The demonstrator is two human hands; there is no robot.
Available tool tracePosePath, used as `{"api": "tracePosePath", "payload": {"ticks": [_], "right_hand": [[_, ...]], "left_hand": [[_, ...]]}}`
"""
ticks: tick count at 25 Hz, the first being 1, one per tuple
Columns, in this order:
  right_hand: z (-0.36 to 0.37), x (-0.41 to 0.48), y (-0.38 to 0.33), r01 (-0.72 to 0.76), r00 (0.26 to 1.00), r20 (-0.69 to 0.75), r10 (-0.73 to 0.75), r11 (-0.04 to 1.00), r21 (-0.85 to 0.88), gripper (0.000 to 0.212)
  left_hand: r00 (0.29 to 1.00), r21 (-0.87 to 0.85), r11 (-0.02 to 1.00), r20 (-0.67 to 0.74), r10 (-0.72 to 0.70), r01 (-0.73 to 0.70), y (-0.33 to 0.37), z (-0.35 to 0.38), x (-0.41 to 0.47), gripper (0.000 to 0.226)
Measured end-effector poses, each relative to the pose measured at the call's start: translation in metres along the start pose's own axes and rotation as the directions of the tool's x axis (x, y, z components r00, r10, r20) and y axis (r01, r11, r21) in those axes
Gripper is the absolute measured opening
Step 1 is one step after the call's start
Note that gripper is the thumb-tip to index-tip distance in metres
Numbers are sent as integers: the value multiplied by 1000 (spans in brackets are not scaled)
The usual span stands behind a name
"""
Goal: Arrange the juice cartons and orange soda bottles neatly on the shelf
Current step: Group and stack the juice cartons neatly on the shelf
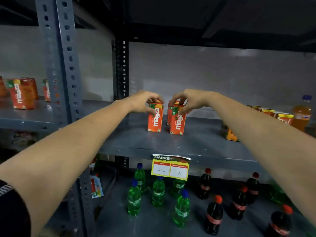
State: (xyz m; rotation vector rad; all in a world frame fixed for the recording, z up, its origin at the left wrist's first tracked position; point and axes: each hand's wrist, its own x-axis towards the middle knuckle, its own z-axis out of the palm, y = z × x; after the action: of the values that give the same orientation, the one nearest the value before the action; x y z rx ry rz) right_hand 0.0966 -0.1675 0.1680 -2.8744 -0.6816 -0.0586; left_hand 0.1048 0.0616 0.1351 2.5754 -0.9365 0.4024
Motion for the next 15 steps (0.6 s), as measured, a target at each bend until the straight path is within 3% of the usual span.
{"api": "tracePosePath", "payload": {"ticks": [8,13,15], "right_hand": [[0,12,-2,-42,999,-7,42,999,32,35],[4,7,0,-65,997,-39,72,985,159,38],[12,1,5,-84,988,-106,114,964,254,45]], "left_hand": [[1000,-84,996,-25,6,-8,-17,-4,4,48],[999,-124,992,-37,1,-5,-16,1,8,48],[995,-219,975,-82,-51,32,-20,9,6,55]]}}
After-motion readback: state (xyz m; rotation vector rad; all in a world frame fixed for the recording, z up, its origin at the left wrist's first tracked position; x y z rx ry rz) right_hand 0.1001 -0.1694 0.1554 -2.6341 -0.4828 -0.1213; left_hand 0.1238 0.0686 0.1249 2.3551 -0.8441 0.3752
